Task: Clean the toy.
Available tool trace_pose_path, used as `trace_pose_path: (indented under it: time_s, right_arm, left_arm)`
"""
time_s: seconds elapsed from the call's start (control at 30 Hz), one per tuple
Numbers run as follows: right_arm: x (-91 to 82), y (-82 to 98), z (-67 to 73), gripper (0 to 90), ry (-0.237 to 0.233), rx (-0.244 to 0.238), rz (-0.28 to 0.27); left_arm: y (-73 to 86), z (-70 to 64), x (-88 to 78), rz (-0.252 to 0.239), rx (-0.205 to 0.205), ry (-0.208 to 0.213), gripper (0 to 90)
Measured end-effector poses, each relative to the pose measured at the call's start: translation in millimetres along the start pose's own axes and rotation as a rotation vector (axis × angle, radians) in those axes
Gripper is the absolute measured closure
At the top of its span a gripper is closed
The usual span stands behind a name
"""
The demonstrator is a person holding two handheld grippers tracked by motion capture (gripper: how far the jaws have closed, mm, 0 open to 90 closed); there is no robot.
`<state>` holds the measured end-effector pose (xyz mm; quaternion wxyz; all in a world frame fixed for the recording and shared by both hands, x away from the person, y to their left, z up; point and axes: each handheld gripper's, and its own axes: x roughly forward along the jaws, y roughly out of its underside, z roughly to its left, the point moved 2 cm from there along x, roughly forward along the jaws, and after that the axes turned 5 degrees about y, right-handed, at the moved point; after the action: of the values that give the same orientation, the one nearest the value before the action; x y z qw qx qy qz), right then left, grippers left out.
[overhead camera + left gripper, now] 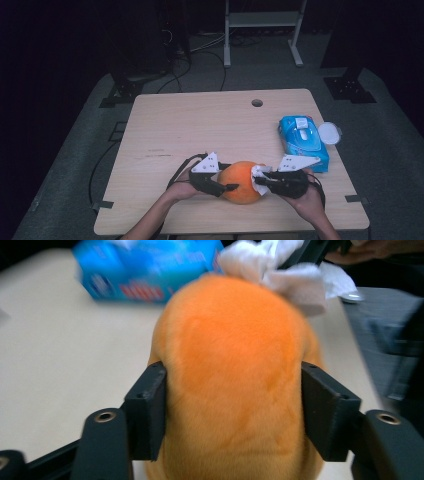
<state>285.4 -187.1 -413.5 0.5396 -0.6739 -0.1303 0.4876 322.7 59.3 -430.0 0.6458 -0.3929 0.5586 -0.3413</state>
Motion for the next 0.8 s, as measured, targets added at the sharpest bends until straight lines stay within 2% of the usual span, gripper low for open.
trace_pose_path:
  time_s: [0.07, 0.1, 0.13, 0.2, 0.27, 0.3, 0.33, 0.43, 0.53, 0.6, 0.7, 0.73, 0.8]
  right_arm:
    - [-3.6, -4.7, 1.0, 78.9, 0.012, -0.002, -0.032]
    - [-3.0, -6.3, 2.5, 78.9, 0.016, -0.005, -0.037]
    - [-0.6, -6.8, 4.1, 78.8, 0.028, -0.021, -0.024]
    - [7.0, -3.1, 6.7, 78.8, 0.036, -0.04, 0.015]
    - [12.1, 0.9, 7.4, 78.8, 0.007, -0.035, 0.028]
    - [12.5, 0.9, 7.4, 78.8, 0.005, -0.04, 0.028]
    - [12.6, 0.1, 7.8, 78.8, 0.005, -0.037, 0.03]
    - [15.7, -4.0, 14.8, 78.7, 0.02, -0.051, 0.022]
    - [22.9, -9.7, 27.4, 78.6, 0.006, -0.082, 0.006]
    - [26.0, -12.5, 29.4, 78.7, 0.023, -0.105, 0.014]
    - [22.3, -11.7, 19.8, 78.9, 0.04, -0.084, 0.0]
    - [20.7, -10.3, 16.3, 78.9, 0.05, -0.073, 0.0]
    - [15.0, -5.2, 4.7, 78.8, 0.093, -0.032, -0.007]
  left_arm:
    - [-4.6, -1.1, 0.3, -0.032, 0.054, -0.053, 36.4]
    - [-4.5, -1.4, 2.1, -0.022, 0.061, -0.047, 34.6]
    - [-3.0, -1.1, 4.1, 0.008, 0.045, -0.021, 31.4]
    - [1.5, 2.1, 2.9, -0.001, -0.016, 0.037, 22.9]
    - [2.6, 8.1, -1.4, -0.025, -0.077, 0.03, 18.3]
    - [3.1, 10.7, -2.1, -0.028, -0.106, 0.021, 15.6]
    - [5.0, 11.8, -0.3, -0.011, -0.118, 0.02, 14.1]
    - [8.5, 7.8, 7.0, 0.011, -0.111, 0.013, 19.5]
    - [7.9, 6.0, 8.3, 0.027, -0.101, 0.008, 20.4]
    - [10.3, 7.7, 6.1, 0.022, -0.12, 0.005, 21.2]
    - [12.3, 9.7, 2.8, 0.014, -0.131, 0.022, 20.0]
    - [11.5, 10.4, 1.5, 0.01, -0.128, 0.043, 18.1]
    - [10.5, 9.6, 1.7, 0.014, -0.13, 0.052, 16.1]
